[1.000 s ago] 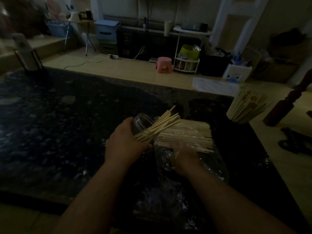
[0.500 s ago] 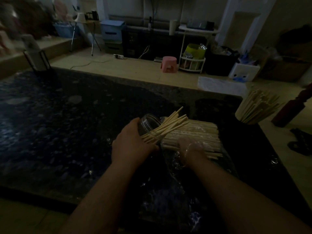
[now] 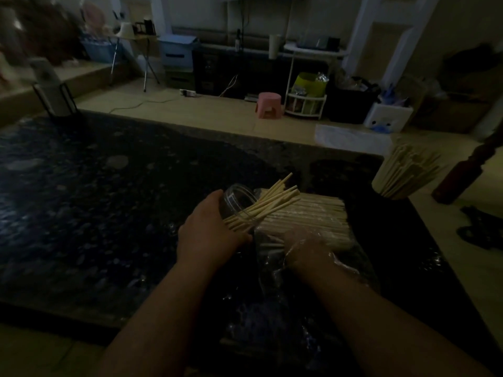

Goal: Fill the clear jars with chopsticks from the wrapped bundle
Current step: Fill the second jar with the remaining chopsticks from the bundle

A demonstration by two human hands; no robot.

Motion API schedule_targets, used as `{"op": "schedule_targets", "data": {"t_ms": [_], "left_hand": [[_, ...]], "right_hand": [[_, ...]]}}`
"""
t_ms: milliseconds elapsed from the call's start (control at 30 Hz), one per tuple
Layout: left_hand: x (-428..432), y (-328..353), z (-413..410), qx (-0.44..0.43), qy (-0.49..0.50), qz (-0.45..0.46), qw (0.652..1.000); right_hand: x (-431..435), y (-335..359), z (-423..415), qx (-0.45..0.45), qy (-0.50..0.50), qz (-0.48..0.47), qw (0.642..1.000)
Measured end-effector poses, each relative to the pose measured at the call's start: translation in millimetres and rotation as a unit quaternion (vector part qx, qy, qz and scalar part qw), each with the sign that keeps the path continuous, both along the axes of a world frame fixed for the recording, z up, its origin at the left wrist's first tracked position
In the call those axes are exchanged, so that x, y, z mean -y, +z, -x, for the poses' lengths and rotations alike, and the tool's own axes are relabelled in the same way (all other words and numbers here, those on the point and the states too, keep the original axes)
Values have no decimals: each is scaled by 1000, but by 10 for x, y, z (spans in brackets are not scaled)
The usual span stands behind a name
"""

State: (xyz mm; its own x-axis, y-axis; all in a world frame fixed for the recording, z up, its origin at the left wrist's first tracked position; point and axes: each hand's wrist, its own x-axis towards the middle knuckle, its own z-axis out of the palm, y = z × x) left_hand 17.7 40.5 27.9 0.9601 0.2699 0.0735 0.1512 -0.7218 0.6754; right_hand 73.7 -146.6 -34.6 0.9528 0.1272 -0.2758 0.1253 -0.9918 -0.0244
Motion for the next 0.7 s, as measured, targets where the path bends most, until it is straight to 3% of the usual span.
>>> {"op": "schedule_targets", "data": {"t_ms": [100, 300, 433, 567, 700], "left_hand": [[5, 1, 13, -1, -3, 4, 1000], [14, 37, 46, -4, -4, 1, 1000], [24, 62, 75, 1, 1, -4, 1000], [41, 90, 131, 9, 0, -9, 1000], [55, 87, 192, 9, -20, -21, 1000]], "right_hand": [[60, -60, 135, 48, 41, 30, 998], [15, 57, 423, 79, 37, -55, 995], [-47, 160, 698, 193, 49, -77, 977], [-42, 244, 899, 130, 30, -76, 988], [6, 387, 1055, 138, 14, -81, 987]]}}
